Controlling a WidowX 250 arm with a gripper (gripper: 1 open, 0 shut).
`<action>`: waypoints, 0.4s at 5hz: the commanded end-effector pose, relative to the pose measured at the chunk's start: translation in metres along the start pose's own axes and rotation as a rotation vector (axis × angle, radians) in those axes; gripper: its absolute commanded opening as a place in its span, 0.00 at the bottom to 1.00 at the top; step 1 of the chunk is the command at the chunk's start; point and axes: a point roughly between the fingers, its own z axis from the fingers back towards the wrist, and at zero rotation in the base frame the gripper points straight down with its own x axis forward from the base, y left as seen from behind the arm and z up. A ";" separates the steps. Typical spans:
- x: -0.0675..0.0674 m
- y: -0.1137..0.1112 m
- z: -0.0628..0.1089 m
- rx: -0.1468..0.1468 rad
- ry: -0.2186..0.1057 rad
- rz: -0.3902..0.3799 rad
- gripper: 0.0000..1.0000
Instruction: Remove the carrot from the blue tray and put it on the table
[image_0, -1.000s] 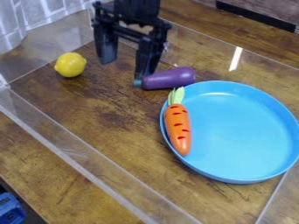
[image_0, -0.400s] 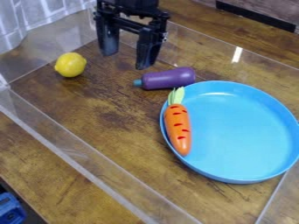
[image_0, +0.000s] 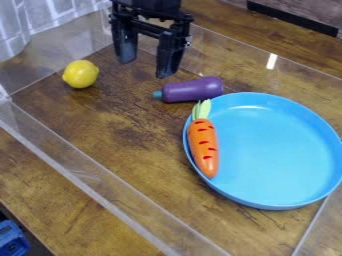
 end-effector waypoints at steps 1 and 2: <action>0.009 0.009 0.017 -0.003 -0.063 0.009 1.00; 0.012 0.011 0.015 -0.010 -0.056 0.006 1.00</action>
